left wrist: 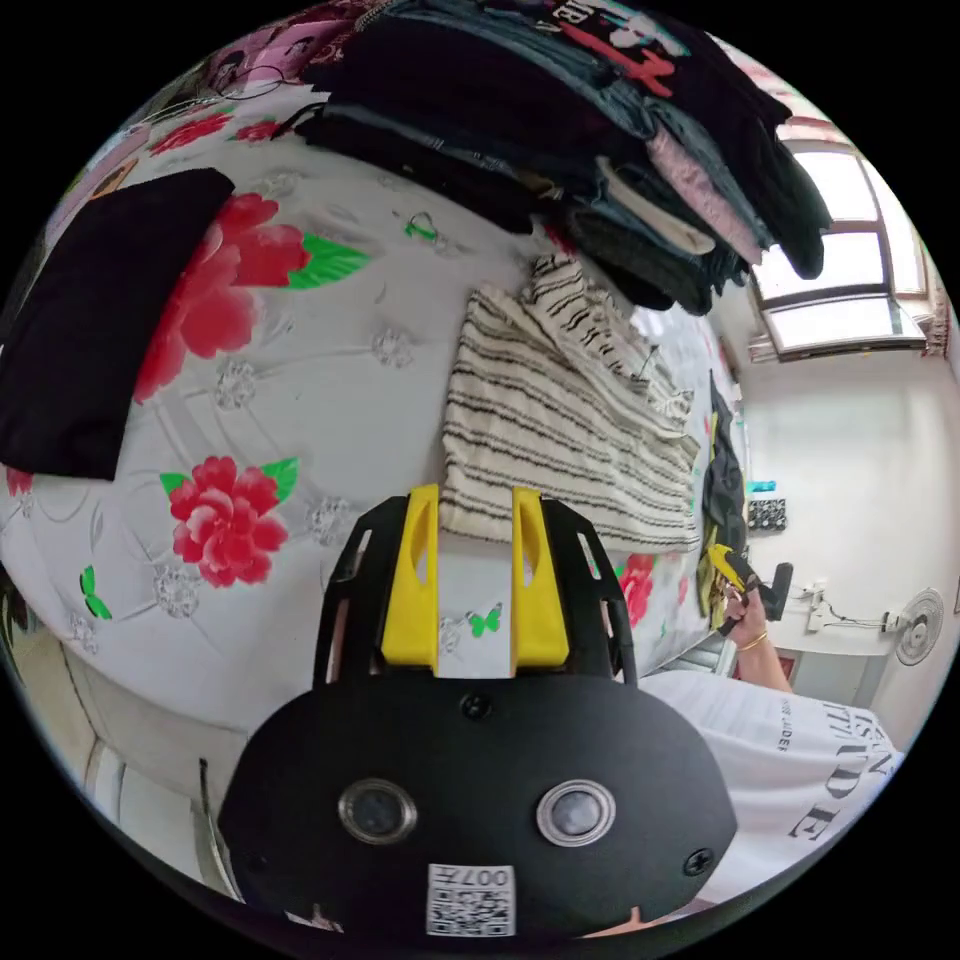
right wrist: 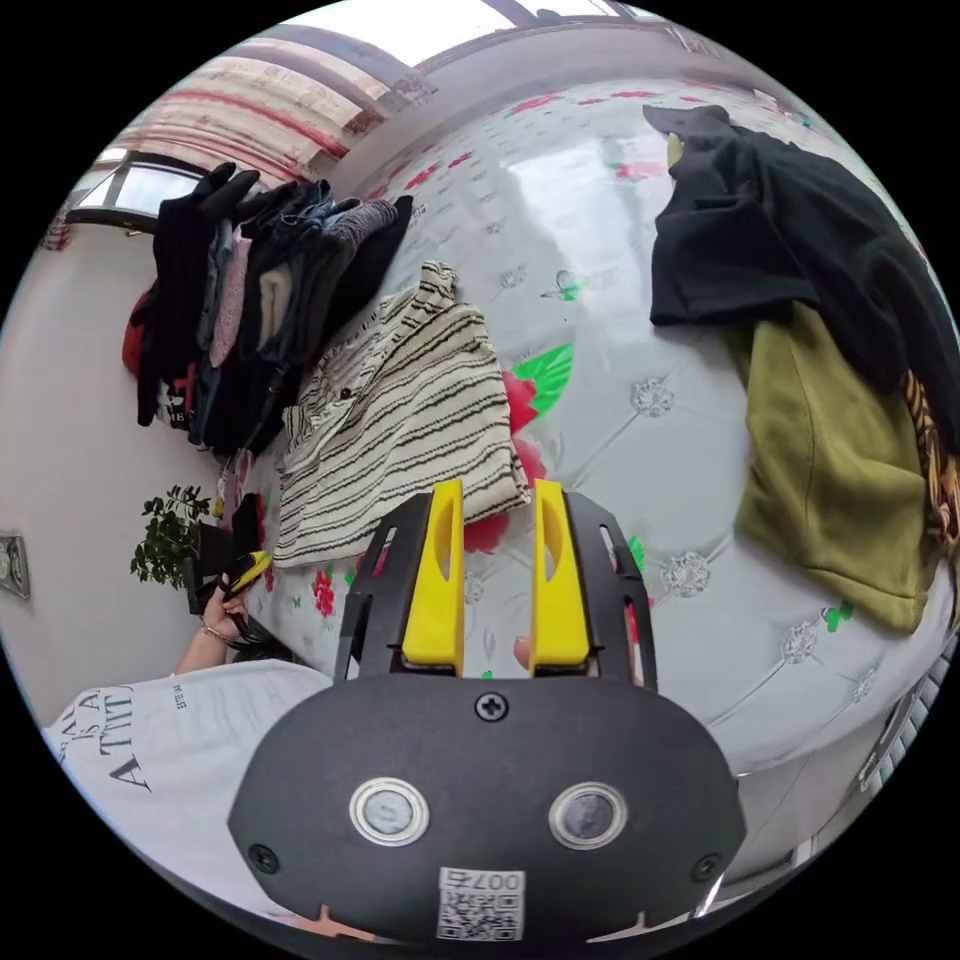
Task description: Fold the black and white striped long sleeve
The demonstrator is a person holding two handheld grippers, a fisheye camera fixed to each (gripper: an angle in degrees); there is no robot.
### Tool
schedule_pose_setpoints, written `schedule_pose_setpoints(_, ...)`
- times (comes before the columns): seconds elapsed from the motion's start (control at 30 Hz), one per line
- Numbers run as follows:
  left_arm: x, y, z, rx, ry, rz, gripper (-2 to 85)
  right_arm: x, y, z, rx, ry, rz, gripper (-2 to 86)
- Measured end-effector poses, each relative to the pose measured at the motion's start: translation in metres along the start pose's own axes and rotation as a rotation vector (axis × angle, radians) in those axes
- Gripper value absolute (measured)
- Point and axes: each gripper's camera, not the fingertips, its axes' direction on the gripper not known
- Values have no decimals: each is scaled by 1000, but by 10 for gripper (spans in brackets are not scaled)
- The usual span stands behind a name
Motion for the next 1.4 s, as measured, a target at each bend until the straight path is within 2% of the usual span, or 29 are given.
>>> schedule_pose_setpoints(0.07, 0, 6, 11, -40, -28, 0, 103, 4, 0, 10, -30, 6, 9, 70)
schedule_pose_setpoints(0.3, 33, -6, 28, -133, -333, 122, 49, -9, -34, 52, -163, -45, -10, 47)
schedule_pose_setpoints(0.43, 41, -7, 33, -173, -332, 228, -3, -7, -38, 52, -186, -87, 11, 18)
schedule_pose_setpoints(0.57, 27, 5, 10, -139, -242, 213, -8, 4, -15, 1, -75, -135, -60, 4)
schedule_pose_setpoints(0.7, 13, 50, -51, -8, -23, 230, -10, 24, 37, -73, 88, -273, -64, 0)
schedule_pose_setpoints(0.83, -1, 108, -106, 87, 233, 255, -10, 44, 89, -115, 113, -348, -11, -1)
schedule_pose_setpoints(0.93, -16, 128, -112, 60, 365, 241, -10, 73, 120, -121, 54, -460, 123, -2)
schedule_pose_setpoints(1.07, -20, 115, -98, 13, 363, 206, -9, 80, 128, -121, 81, -576, 150, -1)
schedule_pose_setpoints(1.2, -1, 59, -92, 77, 373, 223, -7, 55, 79, -122, 142, -594, 60, 1)
schedule_pose_setpoints(1.3, 5, 5, -86, 164, 333, 85, 3, 30, 34, -124, 247, -456, 0, 7)
schedule_pose_setpoints(1.4, 9, -29, -74, 251, 346, -67, 52, 15, 2, -113, 304, -363, -6, 22)
